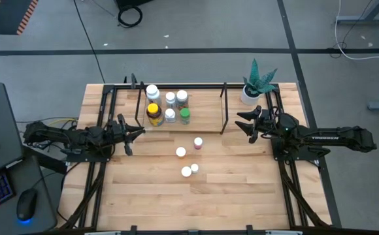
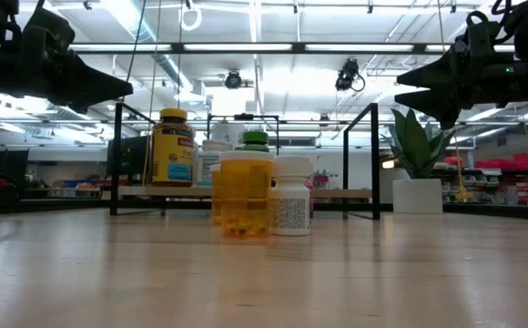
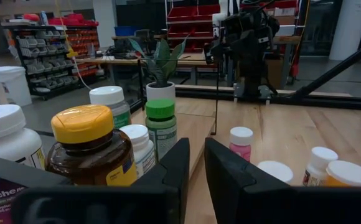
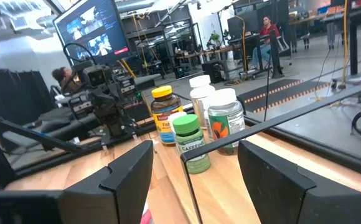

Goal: Pick and place medicine bottles onto shelf by color
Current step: Put the light green pill bottle on the shelf

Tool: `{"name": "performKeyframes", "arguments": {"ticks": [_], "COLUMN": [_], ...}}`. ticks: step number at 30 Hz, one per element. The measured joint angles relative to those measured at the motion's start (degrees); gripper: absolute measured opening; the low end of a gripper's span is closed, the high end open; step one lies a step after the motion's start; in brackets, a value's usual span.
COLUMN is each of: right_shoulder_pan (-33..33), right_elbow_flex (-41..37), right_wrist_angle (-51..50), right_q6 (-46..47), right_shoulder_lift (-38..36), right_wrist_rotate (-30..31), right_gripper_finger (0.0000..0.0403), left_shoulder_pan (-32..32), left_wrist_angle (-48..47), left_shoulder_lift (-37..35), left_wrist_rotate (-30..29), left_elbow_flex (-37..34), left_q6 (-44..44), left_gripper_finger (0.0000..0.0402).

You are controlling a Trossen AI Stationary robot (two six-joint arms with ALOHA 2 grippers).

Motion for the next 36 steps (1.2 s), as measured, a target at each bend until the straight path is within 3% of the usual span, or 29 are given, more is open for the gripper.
{"name": "performKeyframes", "arguments": {"ticks": [6, 13, 17, 26, 32, 36], "right_shoulder_pan": [0.0, 0.0, 0.0, 0.0, 1.1, 1.7], "right_elbow_flex": [0.0, 0.0, 0.1, 9.4, 21.1, 30.8], "right_wrist_angle": [2.1, 24.0, 30.6, 31.3, 28.1, 11.7], "right_q6": [1.0, 3.6, 2.6, 6.2, 6.9, 2.8], "right_shoulder_lift": [0.0, 1.4, 3.8, 17.1, 31.4, 38.4], "right_wrist_rotate": [0.1, 1.5, 1.8, 4.5, -9.7, -14.8], "right_gripper_finger": [0.0243, 0.0243, 0.0243, 0.0243, 0.0243, 0.0243], "left_shoulder_pan": [0.0, 0.0, 0.0, 0.0, 0.0, 0.0], "left_wrist_angle": [0.0, 0.0, 0.0, 0.0, 0.0, 0.0], "left_shoulder_lift": [0.0, 0.0, 0.0, 0.0, 0.0, 0.0], "left_wrist_rotate": [0.0, 0.0, 0.0, 0.0, 0.0, 0.0], "left_elbow_flex": [0.0, 0.0, 0.0, 0.0, 0.0, 0.0], "left_q6": [0.0, 0.0, 0.0, 0.0, 0.0, 0.0], "left_gripper_finger": [0.0054, 0.0054, 0.006, 0.0053, 0.0053, 0.0059]}}
